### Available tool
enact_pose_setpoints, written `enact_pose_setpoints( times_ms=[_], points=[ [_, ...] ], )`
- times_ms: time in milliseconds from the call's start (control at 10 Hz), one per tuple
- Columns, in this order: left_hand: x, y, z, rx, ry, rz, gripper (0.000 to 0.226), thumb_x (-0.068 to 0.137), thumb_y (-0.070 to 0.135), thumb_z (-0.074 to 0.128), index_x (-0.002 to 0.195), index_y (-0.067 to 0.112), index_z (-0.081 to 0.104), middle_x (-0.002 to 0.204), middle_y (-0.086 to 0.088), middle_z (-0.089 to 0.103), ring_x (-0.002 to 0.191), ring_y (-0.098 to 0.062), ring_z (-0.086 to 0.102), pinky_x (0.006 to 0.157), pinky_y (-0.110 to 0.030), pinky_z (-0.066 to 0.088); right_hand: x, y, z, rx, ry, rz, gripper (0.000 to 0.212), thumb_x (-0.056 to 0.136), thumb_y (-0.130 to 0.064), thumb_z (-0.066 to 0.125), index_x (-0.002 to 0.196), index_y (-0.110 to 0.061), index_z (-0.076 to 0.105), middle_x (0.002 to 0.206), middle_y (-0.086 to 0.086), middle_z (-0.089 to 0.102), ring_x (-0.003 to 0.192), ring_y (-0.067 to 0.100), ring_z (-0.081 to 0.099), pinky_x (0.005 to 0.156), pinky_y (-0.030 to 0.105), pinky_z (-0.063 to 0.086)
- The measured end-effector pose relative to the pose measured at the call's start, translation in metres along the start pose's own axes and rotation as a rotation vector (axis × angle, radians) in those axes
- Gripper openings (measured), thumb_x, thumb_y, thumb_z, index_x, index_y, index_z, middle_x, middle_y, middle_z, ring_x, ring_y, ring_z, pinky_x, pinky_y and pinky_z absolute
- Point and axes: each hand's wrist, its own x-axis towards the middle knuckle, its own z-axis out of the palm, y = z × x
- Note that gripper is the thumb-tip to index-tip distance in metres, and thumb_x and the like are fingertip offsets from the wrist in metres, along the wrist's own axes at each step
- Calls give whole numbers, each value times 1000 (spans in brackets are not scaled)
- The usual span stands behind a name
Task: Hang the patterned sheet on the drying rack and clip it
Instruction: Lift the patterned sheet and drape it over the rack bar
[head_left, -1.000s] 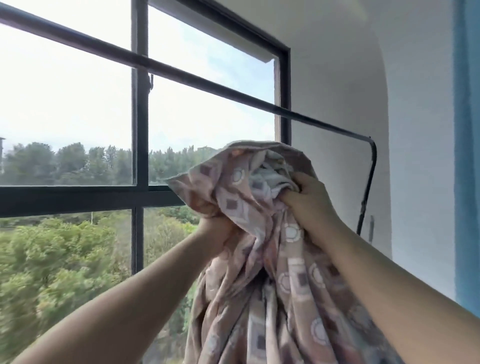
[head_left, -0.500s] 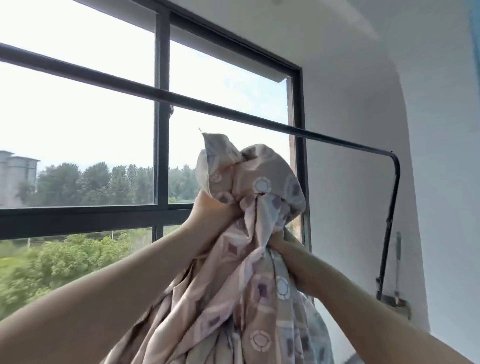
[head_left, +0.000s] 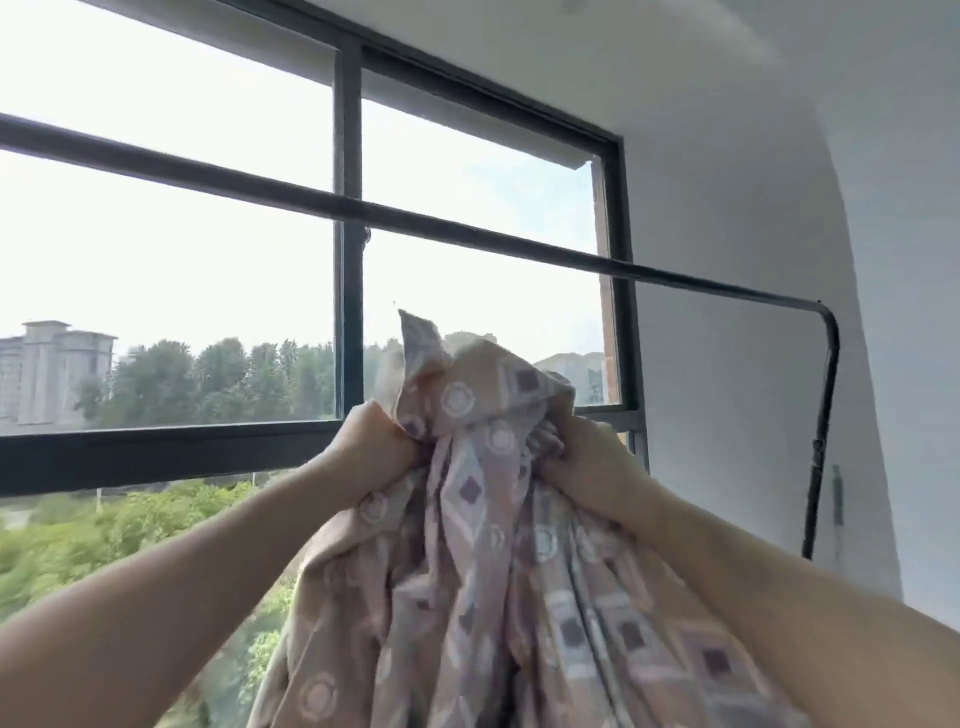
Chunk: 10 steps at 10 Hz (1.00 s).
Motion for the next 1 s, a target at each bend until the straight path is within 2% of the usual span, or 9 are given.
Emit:
enact_pose_setpoints(
  times_ms=[200, 300, 400, 500, 600, 700, 800, 900, 1000],
  points=[
    [24, -59, 8, 35, -151, -75, 15, 79, 33, 71, 75, 22, 62, 89, -2, 67, 93, -18, 68, 72, -32, 57, -46, 3, -19, -246, 540, -315, 30, 80, -20, 52, 107, -9, 58, 105, 10, 66, 88, 27, 64, 61, 26, 47],
    [-28, -39, 33, 242, -326, 127, 18, 78, 15, 67, 67, 19, 53, 71, 4, 48, 79, -16, 55, 65, -14, 45, -54, 26, 11, -208, -219, -35, 31, 86, -18, 52, 117, -12, 54, 117, 13, 61, 108, 32, 58, 85, 39, 48],
    [-8, -18, 26, -75, -97, 137, 33, 77, 14, 66, 55, 21, 42, 44, 11, 45, 43, -8, 46, 38, -16, 35, -34, 33, -15, -75, 50, -57, 34, 82, -13, 55, 116, -15, 58, 111, 9, 66, 103, 29, 61, 83, 39, 49],
    [-4, -7, 38, -181, 21, 167, 28, 79, 6, 66, 63, 13, 45, 49, 5, 51, 46, -11, 51, 42, -17, 41, -32, 36, -21, 151, 417, 50, 37, 83, -11, 58, 118, -18, 53, 108, 0, 62, 100, 21, 58, 78, 33, 45],
    [-13, -23, 56, 296, -390, 101, 34, 78, 36, 55, 83, 2, 62, 83, -8, 59, 76, -19, 55, 59, -17, 38, -39, 50, 3, -188, -133, 157, 35, 87, -17, 55, 121, -11, 51, 120, 12, 59, 111, 29, 55, 80, 30, 41],
    [5, -17, 43, 249, -285, 162, 31, 74, 31, 67, 95, 8, 68, 89, -4, 64, 86, -20, 58, 73, -26, 44, -34, 58, -5, -187, -107, 58, 30, 87, -25, 54, 116, -15, 58, 117, 8, 64, 108, 28, 57, 75, 25, 39],
    [13, -17, 44, -157, -254, 68, 30, 59, 26, 71, 86, 12, 68, 87, -6, 70, 84, -21, 65, 79, -35, 54, -23, 52, -10, 121, 86, 104, 31, 84, -18, 60, 115, -18, 58, 108, 3, 67, 101, 26, 60, 72, 22, 38],
    [13, -24, 48, -102, -396, -36, 31, 49, 22, 79, 78, 17, 71, 83, -3, 71, 81, -19, 66, 78, -31, 55, -21, 53, -17, 334, -200, 200, 24, 79, -5, 64, 98, -19, 63, 90, 0, 67, 83, 20, 64, 72, 31, 52],
    [15, -19, 50, -181, -334, -30, 16, 69, -3, 70, 81, 7, 69, 73, 1, 67, 68, -12, 61, 64, -18, 51, -12, 49, -36, 829, -240, 315, 22, 82, 5, 59, 94, -10, 49, 55, 0, 55, 38, 7, 46, 34, 21, 36]
  ],
)
